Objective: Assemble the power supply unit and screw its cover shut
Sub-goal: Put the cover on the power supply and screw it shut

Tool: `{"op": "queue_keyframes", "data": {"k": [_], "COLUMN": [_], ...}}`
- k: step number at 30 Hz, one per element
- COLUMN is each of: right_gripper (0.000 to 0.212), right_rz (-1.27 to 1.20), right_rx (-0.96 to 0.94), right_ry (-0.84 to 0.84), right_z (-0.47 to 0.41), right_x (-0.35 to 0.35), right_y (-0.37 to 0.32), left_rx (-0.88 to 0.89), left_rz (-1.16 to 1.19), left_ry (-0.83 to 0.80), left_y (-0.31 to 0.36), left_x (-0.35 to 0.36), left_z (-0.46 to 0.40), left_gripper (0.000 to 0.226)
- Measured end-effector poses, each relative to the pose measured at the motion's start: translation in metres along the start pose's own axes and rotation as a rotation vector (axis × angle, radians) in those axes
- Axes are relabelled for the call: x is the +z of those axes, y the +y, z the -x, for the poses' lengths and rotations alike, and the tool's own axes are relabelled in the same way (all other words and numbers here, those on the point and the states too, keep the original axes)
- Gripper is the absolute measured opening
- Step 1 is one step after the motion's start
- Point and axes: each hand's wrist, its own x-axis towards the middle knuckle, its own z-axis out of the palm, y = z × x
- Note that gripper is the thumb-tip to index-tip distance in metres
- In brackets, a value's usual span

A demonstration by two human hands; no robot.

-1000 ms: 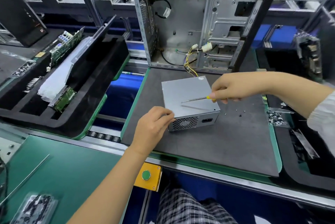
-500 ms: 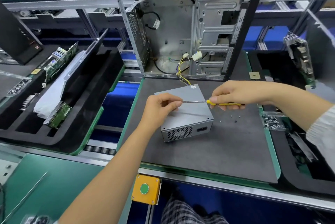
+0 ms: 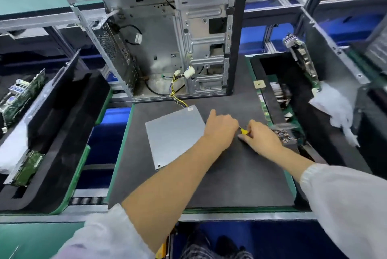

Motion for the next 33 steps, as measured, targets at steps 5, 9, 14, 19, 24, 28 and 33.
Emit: {"op": "queue_keyframes", "data": {"k": [5, 9, 14, 19, 24, 28, 33], "right_gripper": [0.031, 0.021, 0.045, 0.047, 0.034, 0.025, 0.04], "right_rz": [-0.009, -0.781, -1.044, -1.091, -1.14, -1.154, -1.222], "right_rx": [-0.084, -0.055, -0.02, 0.034, -0.039, 0.003, 0.134], "right_ry": [0.212, 0.091, -0.254, -0.369, -0.388, -0.412, -0.471], "right_z": [-0.003, 0.001, 0.004, 0.006, 0.0, 0.002, 0.0], "right_x": [0.001, -0.008, 0.002, 0.005, -0.011, -0.014, -0.009], "right_y": [-0.005, -0.05, -0.106, -0.126, -0.131, -0.135, -0.131], "left_rx": [-0.08, -0.234, -0.618, -1.011, -0.979, -0.865, -0.861], "left_rz": [0.402, 1.131, 1.25, 2.065, 2.136, 2.115, 2.176], "left_ry": [0.097, 0.517, 0.807, 0.351, 0.402, 0.313, 0.353], "left_y": [-0.02, -0.061, -0.107, -0.089, -0.102, -0.107, -0.104], "left_x": [0.005, 0.012, 0.049, 0.057, 0.048, 0.046, 0.046], "left_z": [0.0, 0.047, 0.118, 0.125, 0.121, 0.123, 0.125], "left_gripper": [0.016, 0.017, 0.025, 0.045, 0.038, 0.045, 0.043]}}
